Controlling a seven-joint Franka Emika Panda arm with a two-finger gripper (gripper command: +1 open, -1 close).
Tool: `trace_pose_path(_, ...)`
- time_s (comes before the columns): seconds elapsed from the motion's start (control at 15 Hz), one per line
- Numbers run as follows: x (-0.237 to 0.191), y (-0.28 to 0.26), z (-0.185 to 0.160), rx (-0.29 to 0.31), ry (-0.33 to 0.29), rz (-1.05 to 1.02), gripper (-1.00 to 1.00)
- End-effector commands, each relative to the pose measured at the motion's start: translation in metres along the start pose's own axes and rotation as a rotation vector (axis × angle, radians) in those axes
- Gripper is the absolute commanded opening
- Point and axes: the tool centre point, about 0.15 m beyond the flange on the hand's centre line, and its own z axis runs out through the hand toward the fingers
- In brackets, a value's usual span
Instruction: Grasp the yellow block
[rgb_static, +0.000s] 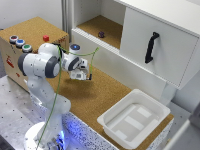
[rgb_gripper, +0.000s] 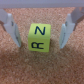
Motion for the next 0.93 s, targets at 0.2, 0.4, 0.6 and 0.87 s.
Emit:
trace_pose_path(0.2, 0.022, 0.016, -0.029, -0.042, -0.037, 0.043, -1.00)
trace_pose_path(0.4, 0.028, 0.018, -0.036, -0.022, -0.029, 0.027, -1.00)
trace_pose_path(0.6, 0.030, 0.026, -0.033, 0.006, -0.034, -0.044, -1.00)
trace_pose_path(0.87, 0.031, 0.034, -0.031, 0.119, -0.054, -0.341, -1.00)
